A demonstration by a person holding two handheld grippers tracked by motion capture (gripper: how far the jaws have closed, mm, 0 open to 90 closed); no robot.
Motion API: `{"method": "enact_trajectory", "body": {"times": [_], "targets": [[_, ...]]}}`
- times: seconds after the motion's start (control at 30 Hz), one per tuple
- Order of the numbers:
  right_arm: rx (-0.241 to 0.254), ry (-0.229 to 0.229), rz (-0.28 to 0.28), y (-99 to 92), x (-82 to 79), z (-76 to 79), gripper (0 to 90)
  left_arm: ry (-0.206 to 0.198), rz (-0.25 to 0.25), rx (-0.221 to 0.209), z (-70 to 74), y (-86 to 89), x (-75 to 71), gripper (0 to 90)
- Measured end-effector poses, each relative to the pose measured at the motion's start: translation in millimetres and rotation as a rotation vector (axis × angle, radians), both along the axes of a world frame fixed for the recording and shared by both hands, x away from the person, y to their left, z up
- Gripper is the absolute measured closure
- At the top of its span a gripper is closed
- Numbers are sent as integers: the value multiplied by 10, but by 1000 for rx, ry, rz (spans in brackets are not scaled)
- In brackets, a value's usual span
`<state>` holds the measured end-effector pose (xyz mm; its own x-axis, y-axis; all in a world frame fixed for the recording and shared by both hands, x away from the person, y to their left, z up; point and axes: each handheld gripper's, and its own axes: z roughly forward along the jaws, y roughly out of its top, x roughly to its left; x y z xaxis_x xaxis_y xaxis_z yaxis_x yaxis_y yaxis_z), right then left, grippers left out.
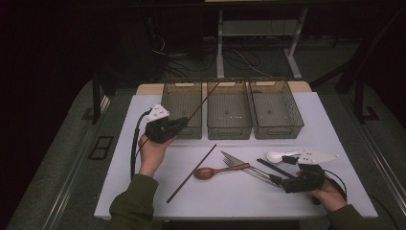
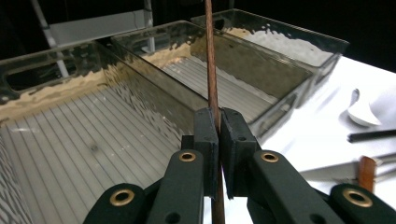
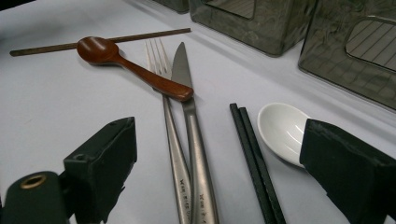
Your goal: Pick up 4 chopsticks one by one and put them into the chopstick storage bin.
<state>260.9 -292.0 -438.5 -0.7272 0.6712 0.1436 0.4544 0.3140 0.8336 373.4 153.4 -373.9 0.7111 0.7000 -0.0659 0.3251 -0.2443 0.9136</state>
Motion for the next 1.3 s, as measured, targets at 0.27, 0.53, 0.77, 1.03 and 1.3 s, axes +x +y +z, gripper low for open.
{"method": "enact_trajectory", "body": {"times": [0.27, 0.53, 0.77, 1.03, 1.3], "targets": [[3, -2, 0, -9, -1, 2, 108, -11, 27, 11, 57, 5, 220, 844], [1, 2, 0, -7, 0, 0, 107, 0, 57, 12, 48, 66, 405, 845], [3, 1, 0, -13, 1, 2, 108, 11, 94, 21, 58, 142, 548, 844], [7, 1, -2, -18, 2, 3, 108, 32, 132, 44, 8, 213, 680, 844], [8, 2, -3, -22, 3, 3, 108, 68, 172, 96, -86, 272, 761, 844]]}}
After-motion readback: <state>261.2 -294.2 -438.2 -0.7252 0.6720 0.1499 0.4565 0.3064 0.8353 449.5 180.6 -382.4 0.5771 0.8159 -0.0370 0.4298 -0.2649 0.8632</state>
